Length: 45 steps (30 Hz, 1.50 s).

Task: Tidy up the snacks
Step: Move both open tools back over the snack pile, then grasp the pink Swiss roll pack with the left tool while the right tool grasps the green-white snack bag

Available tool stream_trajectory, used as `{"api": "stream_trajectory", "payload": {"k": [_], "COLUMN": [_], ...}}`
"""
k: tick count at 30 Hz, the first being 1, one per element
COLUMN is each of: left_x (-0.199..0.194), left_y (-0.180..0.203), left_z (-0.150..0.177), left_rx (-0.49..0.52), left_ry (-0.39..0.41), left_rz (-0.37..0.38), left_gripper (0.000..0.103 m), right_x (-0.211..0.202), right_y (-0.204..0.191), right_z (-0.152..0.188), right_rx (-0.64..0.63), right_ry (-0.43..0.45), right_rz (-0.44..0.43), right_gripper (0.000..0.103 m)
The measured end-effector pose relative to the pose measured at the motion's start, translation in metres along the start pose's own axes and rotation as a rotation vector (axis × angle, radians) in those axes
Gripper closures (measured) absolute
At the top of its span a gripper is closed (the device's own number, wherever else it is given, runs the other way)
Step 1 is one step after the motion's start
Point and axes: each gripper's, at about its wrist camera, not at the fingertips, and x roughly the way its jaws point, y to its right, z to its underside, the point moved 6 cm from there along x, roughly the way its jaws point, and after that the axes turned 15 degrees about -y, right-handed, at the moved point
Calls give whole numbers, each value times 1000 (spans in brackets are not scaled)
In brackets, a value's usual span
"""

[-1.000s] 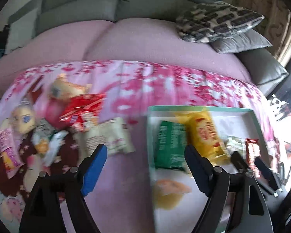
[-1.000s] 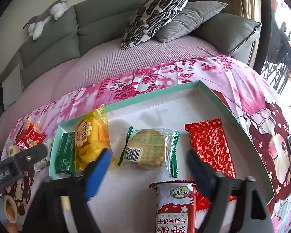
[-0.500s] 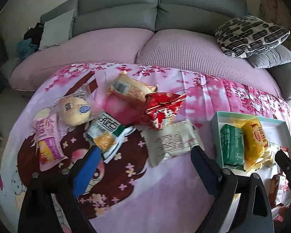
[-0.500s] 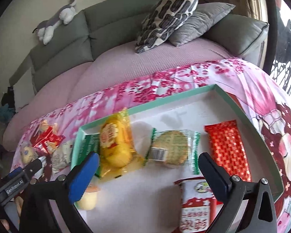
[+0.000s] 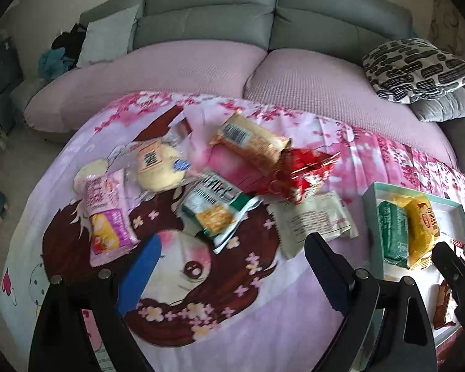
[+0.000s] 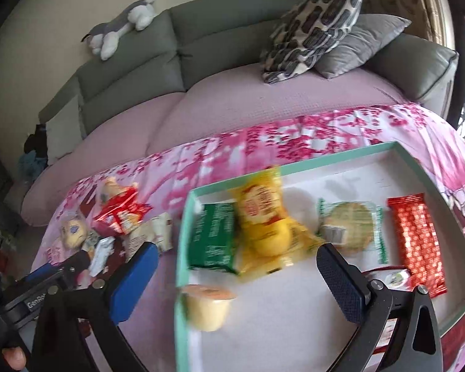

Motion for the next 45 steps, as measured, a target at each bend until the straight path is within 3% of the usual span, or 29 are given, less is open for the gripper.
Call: {"api": "stream_trajectory", "payload": {"k": [19,31,45], "left_x": [-11,20,43], "left_y": [-85,-134,-157], "left_z": [-9,-9,-17], "left_rx": [-88,-170,-261], "left_ry": [15,-56,-84], "left_rz": [2,57,75], "left_gripper": [9,9,9], "right_x": [21,43,70], "right_y": [-79,-127,-175], "right_z": [20,35,33], "right_rx": [-107,-229,-348], "right_ry": [-34,-66,-141], "right_rz": [-51,-30,-73], "right_gripper": [0,2,21]}}
